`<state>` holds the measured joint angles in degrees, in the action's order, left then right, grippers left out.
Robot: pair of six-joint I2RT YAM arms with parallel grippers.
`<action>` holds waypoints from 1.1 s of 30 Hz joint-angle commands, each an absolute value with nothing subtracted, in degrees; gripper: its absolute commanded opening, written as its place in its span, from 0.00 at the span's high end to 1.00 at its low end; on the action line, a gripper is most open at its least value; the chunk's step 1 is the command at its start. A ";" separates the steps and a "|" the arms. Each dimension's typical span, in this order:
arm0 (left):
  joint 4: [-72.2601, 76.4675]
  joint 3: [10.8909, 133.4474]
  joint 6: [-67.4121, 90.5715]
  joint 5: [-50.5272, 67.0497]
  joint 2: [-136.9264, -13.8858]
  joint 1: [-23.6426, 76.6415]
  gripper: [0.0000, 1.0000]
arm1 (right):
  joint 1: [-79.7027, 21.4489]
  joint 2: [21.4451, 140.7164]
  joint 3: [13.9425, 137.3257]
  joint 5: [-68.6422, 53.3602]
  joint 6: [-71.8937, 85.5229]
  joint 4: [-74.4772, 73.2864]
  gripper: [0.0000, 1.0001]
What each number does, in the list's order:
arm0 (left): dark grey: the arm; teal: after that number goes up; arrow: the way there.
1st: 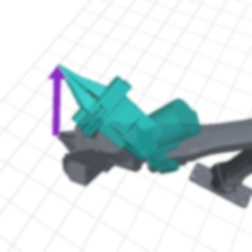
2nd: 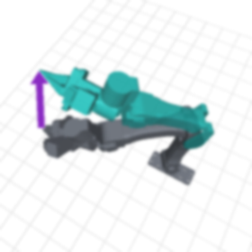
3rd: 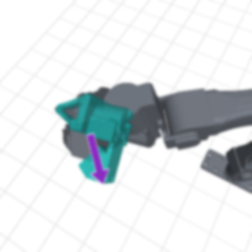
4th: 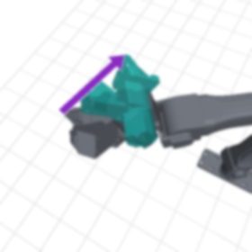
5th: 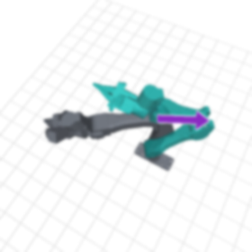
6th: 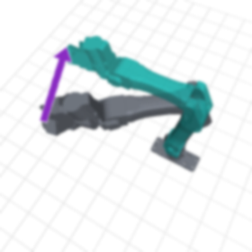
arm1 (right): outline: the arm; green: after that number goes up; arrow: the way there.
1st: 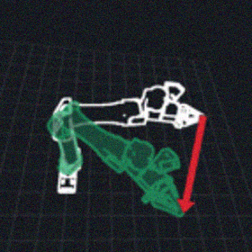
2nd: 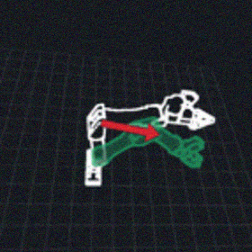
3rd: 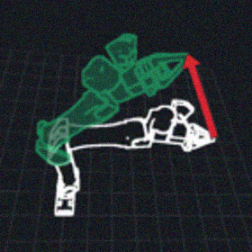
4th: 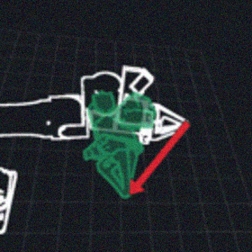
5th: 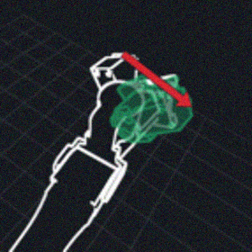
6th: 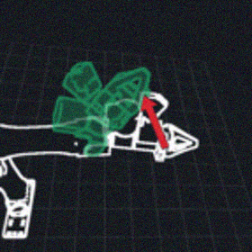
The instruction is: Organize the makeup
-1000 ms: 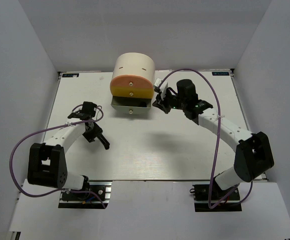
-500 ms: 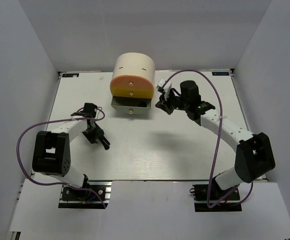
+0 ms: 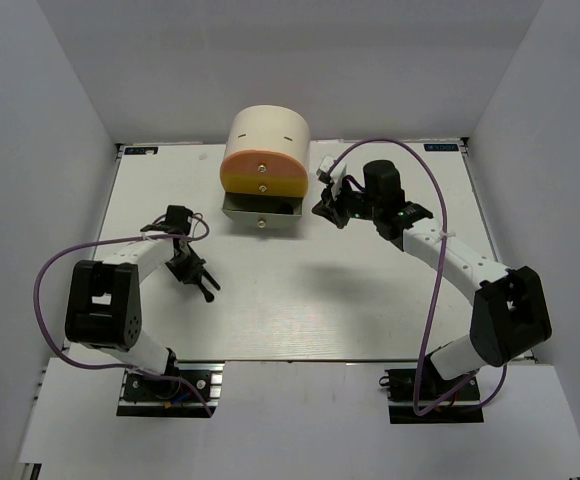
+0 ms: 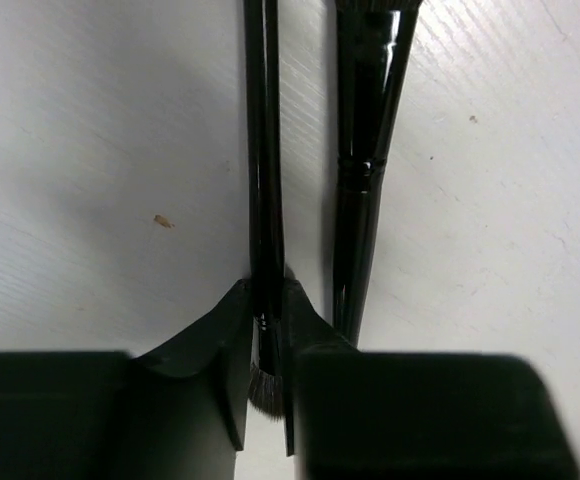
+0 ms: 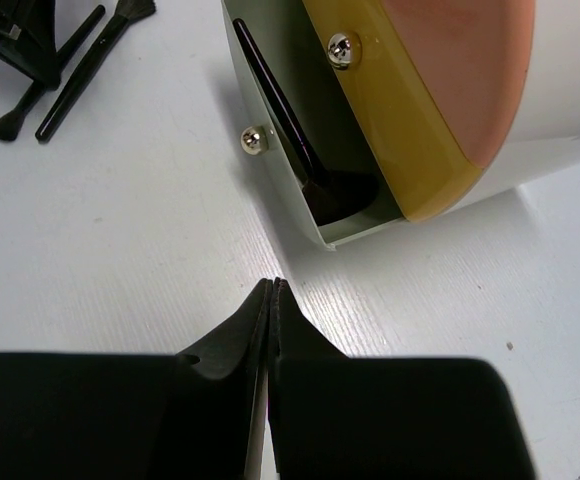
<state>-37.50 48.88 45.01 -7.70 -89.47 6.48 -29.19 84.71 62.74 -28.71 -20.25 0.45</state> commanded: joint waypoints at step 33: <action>-11.77 68.99 80.29 0.88 -87.18 20.65 1.00 | -19.78 77.52 59.86 -30.24 -14.15 2.02 1.00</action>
